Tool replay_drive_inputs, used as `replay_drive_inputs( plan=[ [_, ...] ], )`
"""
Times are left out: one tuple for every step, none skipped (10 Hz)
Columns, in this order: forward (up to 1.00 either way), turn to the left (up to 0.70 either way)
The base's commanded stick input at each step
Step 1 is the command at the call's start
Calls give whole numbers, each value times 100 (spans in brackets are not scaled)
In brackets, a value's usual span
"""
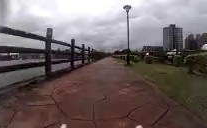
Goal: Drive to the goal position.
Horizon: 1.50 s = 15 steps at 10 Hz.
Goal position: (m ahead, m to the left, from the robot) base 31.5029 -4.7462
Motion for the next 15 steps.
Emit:
replay_drive_inputs(
  plan=[
    [85,1],
    [85,1],
    [85,1],
    [85,1],
    [85,1],
    [85,1],
    [85,1],
    [85,1],
    [85,1],
    [85,1],
    [85,1],
    [85,1],
    [85,1],
    [85,1],
    [85,1]
  ],
)
